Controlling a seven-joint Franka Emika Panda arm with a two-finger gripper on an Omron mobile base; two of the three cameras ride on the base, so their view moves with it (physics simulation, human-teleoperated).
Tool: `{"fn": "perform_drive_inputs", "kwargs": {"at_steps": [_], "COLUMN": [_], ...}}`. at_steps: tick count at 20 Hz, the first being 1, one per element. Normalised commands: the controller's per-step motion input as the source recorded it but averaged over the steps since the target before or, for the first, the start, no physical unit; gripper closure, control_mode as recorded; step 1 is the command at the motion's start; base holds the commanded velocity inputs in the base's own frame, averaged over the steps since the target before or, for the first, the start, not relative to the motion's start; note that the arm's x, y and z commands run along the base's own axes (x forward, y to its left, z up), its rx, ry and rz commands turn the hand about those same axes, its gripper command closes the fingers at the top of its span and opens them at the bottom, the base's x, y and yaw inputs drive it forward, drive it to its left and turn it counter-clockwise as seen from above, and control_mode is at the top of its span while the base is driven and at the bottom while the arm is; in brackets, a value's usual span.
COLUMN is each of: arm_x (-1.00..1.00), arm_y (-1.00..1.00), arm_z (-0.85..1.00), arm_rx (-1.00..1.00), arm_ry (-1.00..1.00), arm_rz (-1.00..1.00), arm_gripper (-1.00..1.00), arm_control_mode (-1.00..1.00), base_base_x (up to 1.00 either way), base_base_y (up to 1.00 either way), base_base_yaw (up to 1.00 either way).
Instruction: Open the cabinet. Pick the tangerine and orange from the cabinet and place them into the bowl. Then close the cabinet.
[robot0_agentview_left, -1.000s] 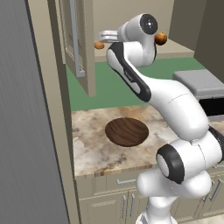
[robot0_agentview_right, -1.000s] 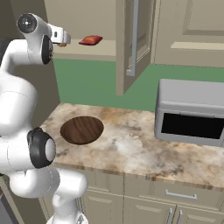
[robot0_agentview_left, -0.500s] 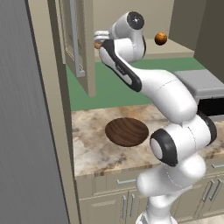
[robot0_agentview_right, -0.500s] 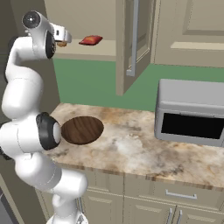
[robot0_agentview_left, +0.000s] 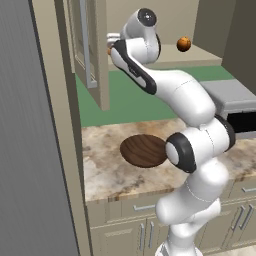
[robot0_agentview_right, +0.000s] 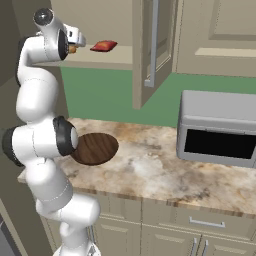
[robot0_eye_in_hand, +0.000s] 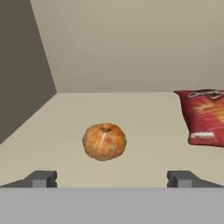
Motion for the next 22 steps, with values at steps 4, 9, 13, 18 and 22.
{"fn": "perform_drive_inputs", "kwargs": {"at_steps": [4,9,13,18,22], "arm_x": [0.22,0.1,0.29,0.47,0.54], "arm_y": [0.0,0.03,0.12,0.29,0.37], "arm_z": [-0.27,-0.3,-0.03,-0.09,-0.17], "arm_rx": [0.0,0.0,0.0,0.0,0.0], "arm_ry": [0.0,0.0,0.0,0.0,0.0], "arm_rz": [0.0,0.0,0.0,0.0,0.0], "arm_gripper": [-1.0,-1.0,-1.0,-1.0,-1.0], "arm_control_mode": [-1.0,-1.0,-1.0,-1.0,-1.0], "base_base_x": [0.0,0.0,0.0,0.0,0.0], "base_base_y": [0.0,0.0,0.0,0.0,0.0], "base_base_yaw": [0.0,0.0,0.0,0.0,0.0]}}
